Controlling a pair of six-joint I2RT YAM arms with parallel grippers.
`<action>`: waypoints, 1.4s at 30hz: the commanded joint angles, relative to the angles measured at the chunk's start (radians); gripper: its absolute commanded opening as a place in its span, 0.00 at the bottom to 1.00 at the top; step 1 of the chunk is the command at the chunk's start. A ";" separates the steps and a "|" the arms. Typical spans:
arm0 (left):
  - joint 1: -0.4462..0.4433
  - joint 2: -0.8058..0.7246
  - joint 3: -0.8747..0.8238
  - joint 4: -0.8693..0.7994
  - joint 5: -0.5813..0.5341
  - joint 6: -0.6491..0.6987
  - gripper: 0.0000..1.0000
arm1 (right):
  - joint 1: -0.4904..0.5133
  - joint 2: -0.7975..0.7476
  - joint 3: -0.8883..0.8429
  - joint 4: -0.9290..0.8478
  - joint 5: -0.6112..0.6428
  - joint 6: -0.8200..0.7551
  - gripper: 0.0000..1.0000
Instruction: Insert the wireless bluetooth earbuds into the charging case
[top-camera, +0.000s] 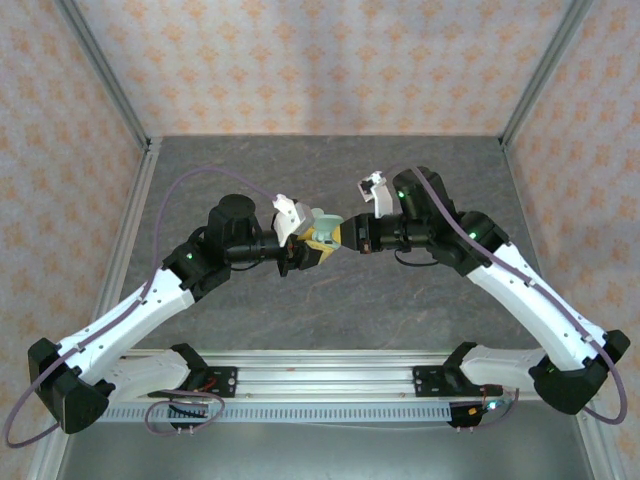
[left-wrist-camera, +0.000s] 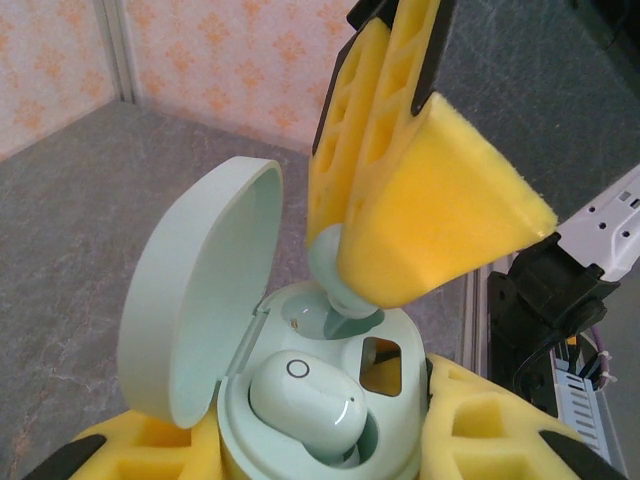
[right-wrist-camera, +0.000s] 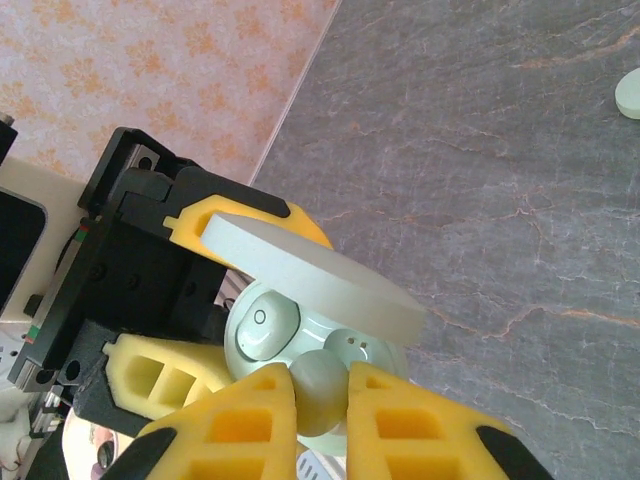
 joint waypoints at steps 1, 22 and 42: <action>-0.004 -0.008 0.025 0.023 0.027 -0.012 0.31 | 0.006 0.008 0.021 0.024 0.011 -0.021 0.15; -0.005 -0.001 0.037 0.015 0.024 -0.011 0.31 | 0.011 0.009 0.038 -0.016 0.011 -0.027 0.27; -0.005 0.000 0.035 0.018 0.022 -0.018 0.31 | 0.018 -0.026 0.120 -0.085 0.117 -0.006 0.32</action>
